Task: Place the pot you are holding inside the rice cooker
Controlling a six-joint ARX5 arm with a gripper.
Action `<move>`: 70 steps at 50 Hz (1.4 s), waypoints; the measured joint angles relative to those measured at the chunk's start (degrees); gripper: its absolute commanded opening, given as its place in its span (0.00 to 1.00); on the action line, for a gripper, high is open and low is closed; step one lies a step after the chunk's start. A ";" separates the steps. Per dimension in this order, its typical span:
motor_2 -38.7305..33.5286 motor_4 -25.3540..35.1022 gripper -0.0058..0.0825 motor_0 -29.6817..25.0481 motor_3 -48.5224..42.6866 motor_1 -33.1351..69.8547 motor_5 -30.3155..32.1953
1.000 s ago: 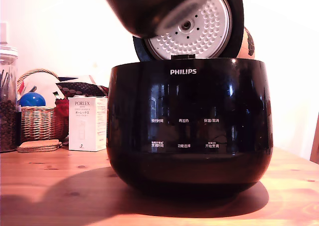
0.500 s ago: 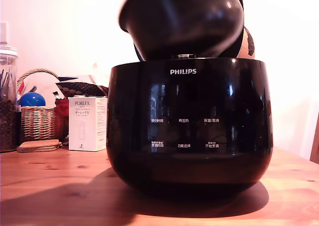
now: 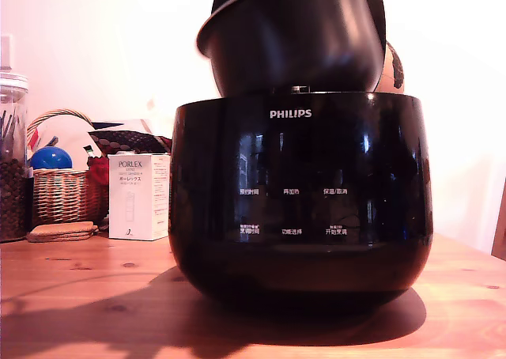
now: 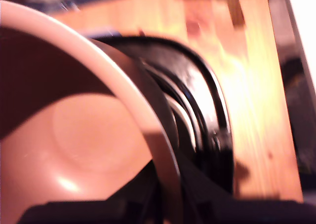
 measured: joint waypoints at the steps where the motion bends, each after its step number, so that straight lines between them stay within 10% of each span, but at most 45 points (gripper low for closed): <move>1: 0.00 -0.07 0.04 -0.02 -0.48 0.17 0.00; 70: 0.09 -4.39 0.04 -1.73 -1.31 5.90 3.93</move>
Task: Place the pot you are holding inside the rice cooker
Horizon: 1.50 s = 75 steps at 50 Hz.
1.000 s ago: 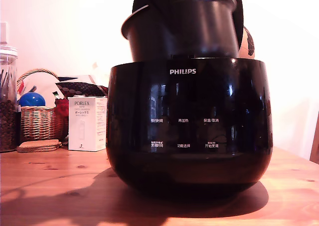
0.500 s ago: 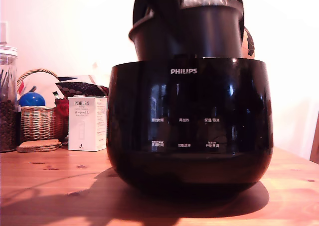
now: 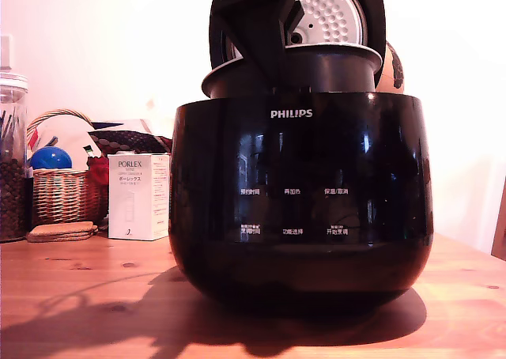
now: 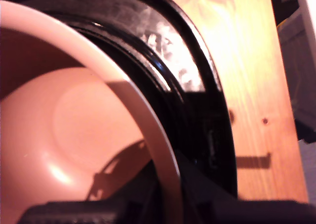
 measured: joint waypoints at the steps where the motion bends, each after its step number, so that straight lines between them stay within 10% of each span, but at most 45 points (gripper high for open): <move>1: 0.00 0.20 0.04 0.00 -0.04 0.00 -0.02; 75: 0.09 0.52 0.20 0.07 0.87 -0.02 -4.20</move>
